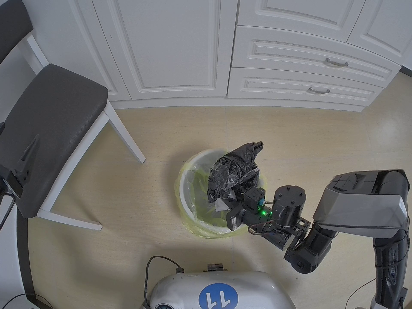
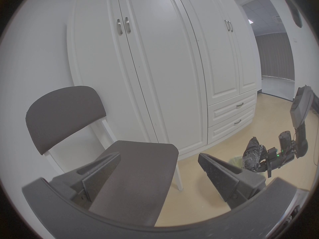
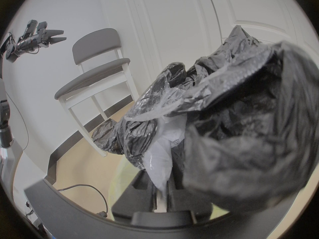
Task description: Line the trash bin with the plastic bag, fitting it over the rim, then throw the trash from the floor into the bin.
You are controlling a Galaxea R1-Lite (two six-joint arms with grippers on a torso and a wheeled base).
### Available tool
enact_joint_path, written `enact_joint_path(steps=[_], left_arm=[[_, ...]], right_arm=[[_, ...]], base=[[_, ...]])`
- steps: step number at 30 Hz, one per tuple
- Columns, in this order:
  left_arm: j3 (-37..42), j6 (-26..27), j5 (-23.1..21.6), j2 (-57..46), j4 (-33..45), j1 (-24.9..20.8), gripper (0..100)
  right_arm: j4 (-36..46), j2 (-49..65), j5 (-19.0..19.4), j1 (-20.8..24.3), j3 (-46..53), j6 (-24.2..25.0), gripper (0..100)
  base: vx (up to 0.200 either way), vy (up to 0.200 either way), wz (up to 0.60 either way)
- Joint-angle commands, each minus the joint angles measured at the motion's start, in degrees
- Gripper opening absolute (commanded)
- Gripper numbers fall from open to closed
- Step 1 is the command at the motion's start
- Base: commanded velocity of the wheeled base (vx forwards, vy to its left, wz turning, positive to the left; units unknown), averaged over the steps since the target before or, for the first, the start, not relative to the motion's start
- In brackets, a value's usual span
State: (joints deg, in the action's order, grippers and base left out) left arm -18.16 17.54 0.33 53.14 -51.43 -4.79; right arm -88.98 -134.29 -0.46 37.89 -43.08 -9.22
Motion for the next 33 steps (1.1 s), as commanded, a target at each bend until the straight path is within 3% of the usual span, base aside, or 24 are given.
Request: enact_joint_path(steps=[1, 33], left_arm=[[0.32, 0.12, 0.02, 1.09, -0.16, -1.19, 100], [0.15, -0.05, 0.11, 1.09, -0.60, -1.36, 100]], right_arm=[[-1.02, -1.06, 0.02, 0.08, -0.42, -0.01, 0], [-1.02, -9.50, -1.38, -1.15, -10.71, 0.60, 0]], base=[[0.000, 0.000, 0.00], [0.000, 0.000, 0.00]])
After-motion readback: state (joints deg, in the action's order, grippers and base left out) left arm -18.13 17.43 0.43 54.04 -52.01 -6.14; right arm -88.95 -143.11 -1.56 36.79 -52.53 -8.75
